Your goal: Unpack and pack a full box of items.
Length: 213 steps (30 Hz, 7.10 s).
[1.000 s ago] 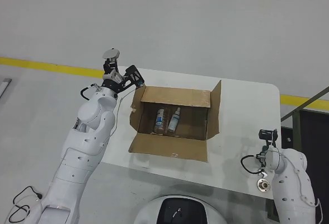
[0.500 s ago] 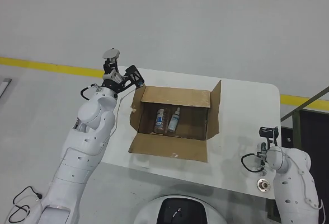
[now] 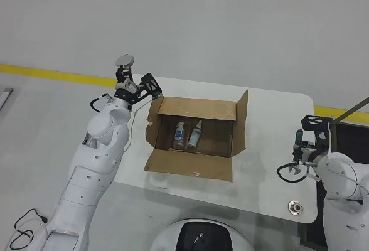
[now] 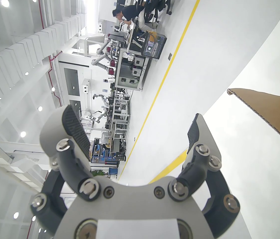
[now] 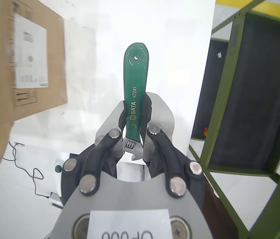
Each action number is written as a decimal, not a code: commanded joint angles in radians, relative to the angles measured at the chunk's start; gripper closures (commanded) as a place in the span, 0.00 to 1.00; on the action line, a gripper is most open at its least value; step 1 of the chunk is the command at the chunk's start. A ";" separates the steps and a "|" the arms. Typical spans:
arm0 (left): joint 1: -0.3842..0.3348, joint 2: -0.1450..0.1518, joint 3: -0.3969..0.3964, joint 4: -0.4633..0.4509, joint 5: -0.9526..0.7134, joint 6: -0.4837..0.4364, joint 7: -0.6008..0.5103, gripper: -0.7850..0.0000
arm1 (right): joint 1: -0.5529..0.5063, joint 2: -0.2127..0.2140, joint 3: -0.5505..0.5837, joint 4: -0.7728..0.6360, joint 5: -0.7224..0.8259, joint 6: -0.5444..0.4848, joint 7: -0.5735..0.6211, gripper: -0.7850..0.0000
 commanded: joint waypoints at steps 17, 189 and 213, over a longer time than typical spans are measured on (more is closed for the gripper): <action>0.000 0.000 0.000 0.000 0.000 0.000 0.000 0.00 | -0.038 0.002 -0.106 -0.123 -0.100 -0.014 -0.027 1.00; 0.000 0.000 0.000 0.000 0.000 0.000 0.000 0.00 | -0.395 -0.056 0.079 -0.141 -0.441 -0.421 0.054 1.00; 0.000 0.000 0.000 0.000 0.000 0.000 0.000 0.00 | -0.355 0.008 0.065 0.148 -0.121 -0.365 0.075 0.53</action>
